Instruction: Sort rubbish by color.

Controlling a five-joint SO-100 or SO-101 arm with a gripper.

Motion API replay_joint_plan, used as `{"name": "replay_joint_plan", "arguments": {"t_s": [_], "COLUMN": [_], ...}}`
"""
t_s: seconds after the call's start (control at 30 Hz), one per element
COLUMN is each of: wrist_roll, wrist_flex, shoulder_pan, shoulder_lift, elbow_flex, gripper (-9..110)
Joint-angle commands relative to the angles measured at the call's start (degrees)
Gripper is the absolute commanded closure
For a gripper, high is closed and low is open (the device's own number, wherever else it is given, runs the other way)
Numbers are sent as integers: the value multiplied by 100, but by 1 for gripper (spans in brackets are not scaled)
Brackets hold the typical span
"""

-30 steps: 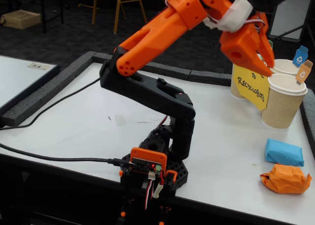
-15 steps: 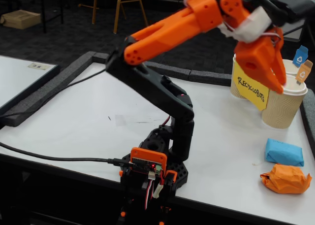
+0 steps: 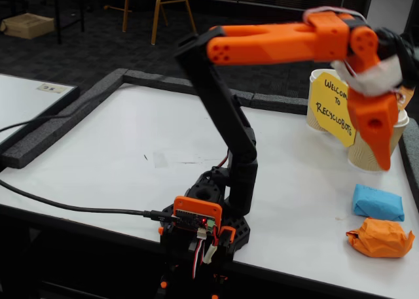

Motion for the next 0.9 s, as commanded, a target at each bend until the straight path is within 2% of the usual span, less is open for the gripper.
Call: {"name": "replay_joint_plan", "arguments": {"t_s": [0.0, 0.33, 0.73, 0.87], "wrist_roll": [-220, -229, -229, -220], "wrist_flex": [-246, -1072, -1028, -756], "shoulder_pan": [9, -457, -870, -809], "shoulder_lift": [-448, -1811, -2619, -2619], "elbow_flex": [-703, -1354, -1934, -1934], "gripper": [101, 101, 101, 85]}}
